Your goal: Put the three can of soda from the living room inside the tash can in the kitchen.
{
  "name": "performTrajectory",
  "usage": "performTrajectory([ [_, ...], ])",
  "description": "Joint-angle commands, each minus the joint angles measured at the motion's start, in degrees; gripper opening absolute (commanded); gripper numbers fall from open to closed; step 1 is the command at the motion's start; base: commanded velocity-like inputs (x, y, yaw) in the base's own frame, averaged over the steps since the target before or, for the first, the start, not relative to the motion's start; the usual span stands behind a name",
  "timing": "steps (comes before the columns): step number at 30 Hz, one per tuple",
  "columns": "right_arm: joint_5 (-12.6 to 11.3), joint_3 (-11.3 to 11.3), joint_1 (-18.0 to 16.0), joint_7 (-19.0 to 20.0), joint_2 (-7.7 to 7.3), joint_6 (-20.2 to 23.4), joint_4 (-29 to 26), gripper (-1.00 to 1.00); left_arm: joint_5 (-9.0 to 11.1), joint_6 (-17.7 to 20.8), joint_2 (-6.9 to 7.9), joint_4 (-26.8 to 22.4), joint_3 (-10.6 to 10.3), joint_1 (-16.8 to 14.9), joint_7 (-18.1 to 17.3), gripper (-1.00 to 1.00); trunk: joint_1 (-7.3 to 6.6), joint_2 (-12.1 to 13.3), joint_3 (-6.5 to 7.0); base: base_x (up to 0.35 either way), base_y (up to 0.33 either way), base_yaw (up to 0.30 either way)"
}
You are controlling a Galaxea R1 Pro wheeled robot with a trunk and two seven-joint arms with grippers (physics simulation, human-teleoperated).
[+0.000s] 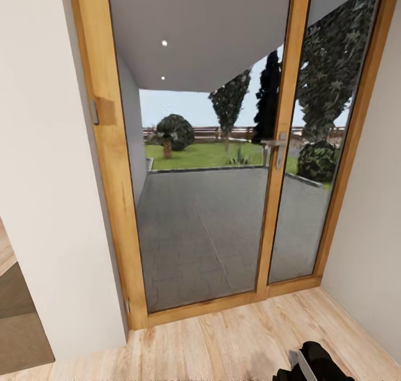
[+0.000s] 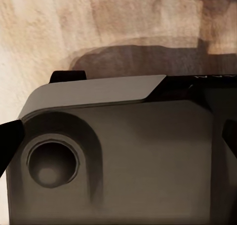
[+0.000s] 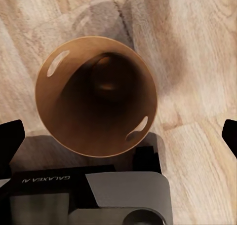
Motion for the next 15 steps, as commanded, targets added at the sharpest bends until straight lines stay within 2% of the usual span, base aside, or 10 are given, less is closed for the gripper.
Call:
performTrajectory([
  [1, 0.02, -0.01, 0.0, -0.01, -0.01, 0.0, 0.0, 1.0, 0.0, 0.0, 0.01, 0.0, 0.0, 0.0, 0.0, 1.0, 0.0, 0.0, -0.1, 0.0, 0.0, 0.0],
  [15, 0.11, -0.27, 0.0, 0.11, -0.67, -0.04, 0.0, 1.0, 0.0, -0.01, -0.02, 0.0, 0.0, 0.0, 0.0, 1.0, 0.0, 0.0, -1.4, 0.0, 0.0, 0.0],
])
